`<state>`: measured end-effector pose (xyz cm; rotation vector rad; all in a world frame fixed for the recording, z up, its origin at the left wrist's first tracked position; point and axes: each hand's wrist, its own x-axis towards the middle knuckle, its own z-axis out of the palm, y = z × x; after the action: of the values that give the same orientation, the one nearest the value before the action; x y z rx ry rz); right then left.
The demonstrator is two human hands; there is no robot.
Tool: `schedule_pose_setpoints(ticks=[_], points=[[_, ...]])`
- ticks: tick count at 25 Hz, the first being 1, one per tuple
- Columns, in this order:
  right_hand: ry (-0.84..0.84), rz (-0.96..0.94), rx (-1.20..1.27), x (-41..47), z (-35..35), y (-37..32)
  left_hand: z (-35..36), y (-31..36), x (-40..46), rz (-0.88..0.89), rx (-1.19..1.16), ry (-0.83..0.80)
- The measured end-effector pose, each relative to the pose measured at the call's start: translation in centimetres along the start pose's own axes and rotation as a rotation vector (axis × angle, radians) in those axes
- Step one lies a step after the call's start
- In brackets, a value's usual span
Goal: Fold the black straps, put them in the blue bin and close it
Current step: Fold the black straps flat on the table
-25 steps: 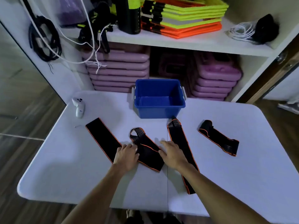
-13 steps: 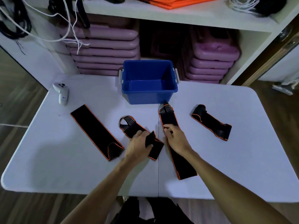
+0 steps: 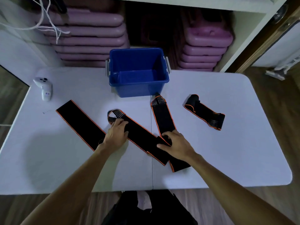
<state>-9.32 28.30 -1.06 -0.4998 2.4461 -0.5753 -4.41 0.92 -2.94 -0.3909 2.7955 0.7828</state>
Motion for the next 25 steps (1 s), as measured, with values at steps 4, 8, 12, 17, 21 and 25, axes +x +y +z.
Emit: schedule_pose_setpoints(ticks=[4,8,12,17,21,25], points=[[-0.037,-0.015,0.07,0.5,1.0,-1.9,-1.6,-2.1,1.2,-0.08,0.125,-0.055],[-0.086,-0.103,0.248,1.1,1.8,-3.9,-4.2,-4.8,3.6,-0.156,0.144,-0.125],[-0.033,-0.174,0.268,2.2,3.4,-5.0,-5.8,-6.1,2.4,-0.185,0.105,0.046],[0.122,-0.226,0.079,2.7,3.3,-4.7,-5.0,-7.9,-4.4,-0.134,-0.093,-0.117],[0.19,-0.316,0.086,2.7,3.2,-5.8,-4.9,-6.7,-6.6,-0.11,-0.343,-0.313],[0.053,-0.302,0.161,1.7,3.7,-6.3,-3.9,-3.8,-6.1,0.057,-0.21,-0.481]])
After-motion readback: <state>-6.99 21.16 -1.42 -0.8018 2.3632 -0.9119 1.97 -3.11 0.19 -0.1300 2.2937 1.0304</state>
